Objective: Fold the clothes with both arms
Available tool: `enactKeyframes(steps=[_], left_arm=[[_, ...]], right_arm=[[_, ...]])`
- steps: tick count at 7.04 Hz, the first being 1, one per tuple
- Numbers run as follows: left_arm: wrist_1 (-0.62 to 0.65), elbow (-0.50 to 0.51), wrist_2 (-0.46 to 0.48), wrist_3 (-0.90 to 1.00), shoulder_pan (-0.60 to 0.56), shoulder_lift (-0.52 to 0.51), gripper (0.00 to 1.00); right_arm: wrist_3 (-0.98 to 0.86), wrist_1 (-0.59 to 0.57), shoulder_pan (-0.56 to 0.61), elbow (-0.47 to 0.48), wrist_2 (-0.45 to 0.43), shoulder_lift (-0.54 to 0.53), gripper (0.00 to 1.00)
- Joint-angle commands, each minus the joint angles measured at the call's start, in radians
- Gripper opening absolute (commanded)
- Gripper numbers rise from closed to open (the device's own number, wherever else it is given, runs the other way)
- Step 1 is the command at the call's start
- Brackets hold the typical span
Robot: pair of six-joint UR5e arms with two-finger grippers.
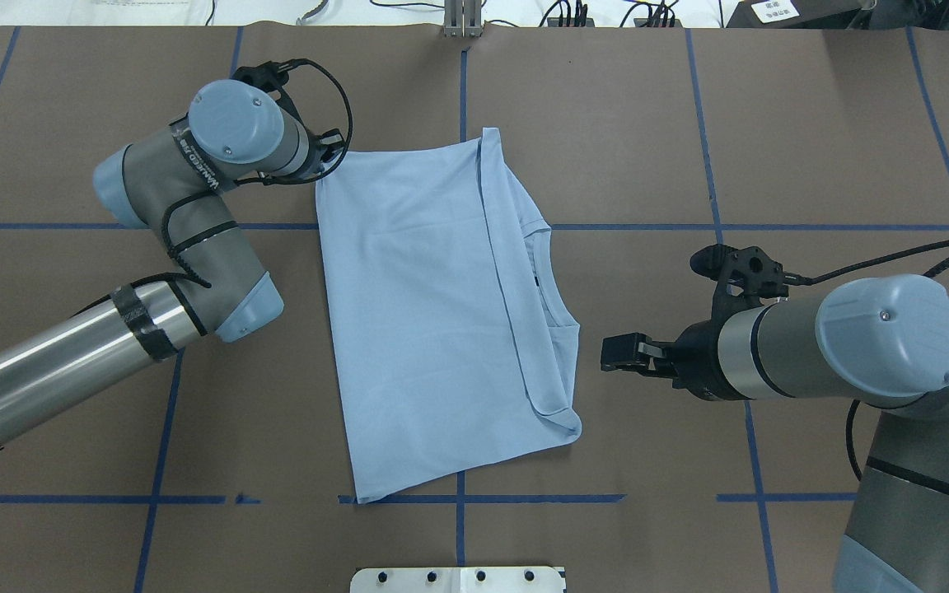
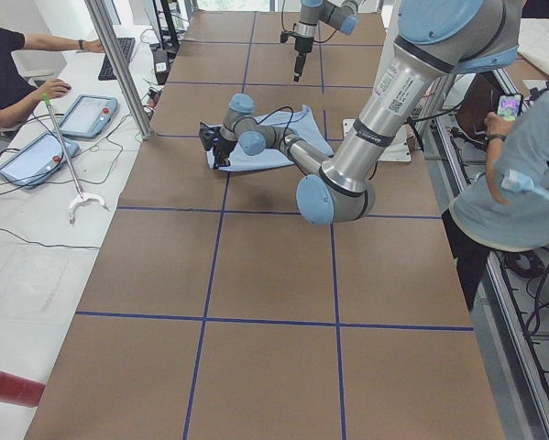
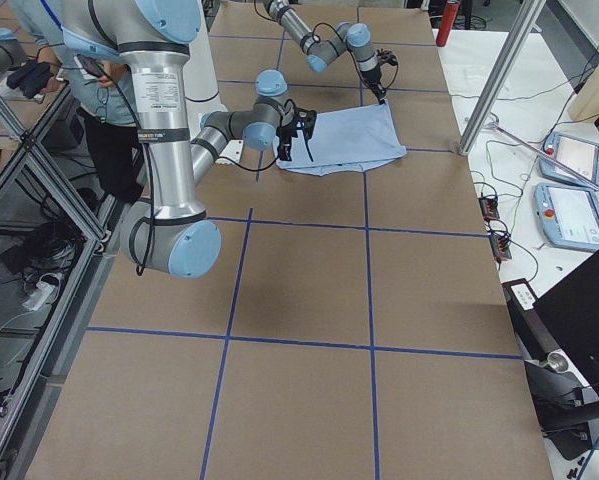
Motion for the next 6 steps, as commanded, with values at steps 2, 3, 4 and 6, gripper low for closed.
enactKeyframes(steps=[2,3,4,6], left_arm=[[-0.264,0.315,0.051,0.085,-0.007,-0.144,0.0],[-0.268,0.316,0.075,0.086,-0.007,-0.142,0.02],[-0.268,0.316,0.086,0.099,-0.007,-0.141,0.99],[-0.266,0.286,0.075,0.164,-0.05,-0.109,1.0]], right_arm=[[0.002,0.001,0.0,-0.002,-0.004,0.0,1.0],[0.001,0.001,0.0,-0.002,-0.011,0.003,1.0],[-0.004,-0.005,0.006,-0.005,-0.011,0.006,1.0],[-0.063,-0.015,0.017,-0.065,-0.025,0.051,1.0]])
